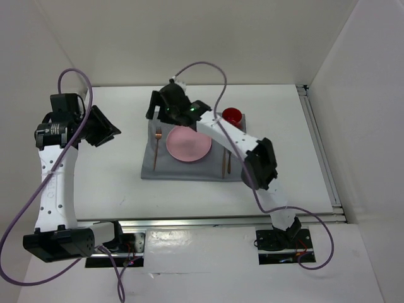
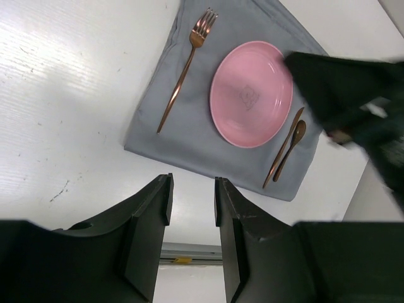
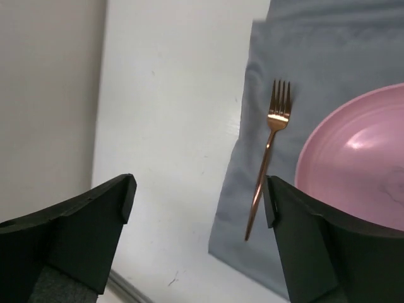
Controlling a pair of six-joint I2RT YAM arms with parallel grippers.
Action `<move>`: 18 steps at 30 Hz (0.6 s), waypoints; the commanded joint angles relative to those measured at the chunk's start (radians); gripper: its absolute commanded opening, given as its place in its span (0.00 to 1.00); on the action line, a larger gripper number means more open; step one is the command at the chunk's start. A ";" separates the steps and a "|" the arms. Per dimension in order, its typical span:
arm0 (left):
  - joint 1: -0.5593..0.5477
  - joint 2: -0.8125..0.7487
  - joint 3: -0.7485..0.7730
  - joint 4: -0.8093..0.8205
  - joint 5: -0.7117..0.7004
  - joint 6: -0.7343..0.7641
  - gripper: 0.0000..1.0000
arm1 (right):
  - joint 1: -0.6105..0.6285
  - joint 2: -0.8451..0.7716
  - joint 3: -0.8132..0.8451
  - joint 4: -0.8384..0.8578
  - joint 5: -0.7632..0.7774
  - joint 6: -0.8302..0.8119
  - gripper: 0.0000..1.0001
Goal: Set the dinner table for one person
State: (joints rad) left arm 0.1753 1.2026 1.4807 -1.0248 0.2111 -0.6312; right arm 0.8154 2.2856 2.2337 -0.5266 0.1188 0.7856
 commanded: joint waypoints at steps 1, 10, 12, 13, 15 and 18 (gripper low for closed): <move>0.015 0.000 0.043 0.009 0.011 0.028 0.49 | -0.045 -0.222 -0.041 -0.146 0.151 -0.072 0.98; 0.024 0.068 0.038 -0.014 0.100 0.028 0.51 | -0.235 -0.658 -0.483 -0.654 0.421 0.042 1.00; 0.024 0.057 0.038 -0.014 0.086 0.028 0.51 | -0.265 -0.806 -0.654 -0.670 0.421 0.052 1.00; 0.033 0.057 0.038 -0.014 0.097 0.028 0.51 | -0.265 -0.862 -0.711 -0.661 0.421 0.052 1.00; 0.033 0.069 0.061 -0.014 0.111 0.028 0.51 | -0.275 -1.024 -0.857 -0.623 0.383 0.052 1.00; 0.033 0.078 0.085 -0.014 0.120 0.028 0.51 | -0.288 -1.156 -0.977 -0.602 0.352 0.052 1.00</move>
State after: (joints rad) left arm 0.2024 1.2835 1.5124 -1.0477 0.2974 -0.6270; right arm 0.5335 1.2739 1.3197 -1.1118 0.4656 0.8124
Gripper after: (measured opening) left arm 0.504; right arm 0.999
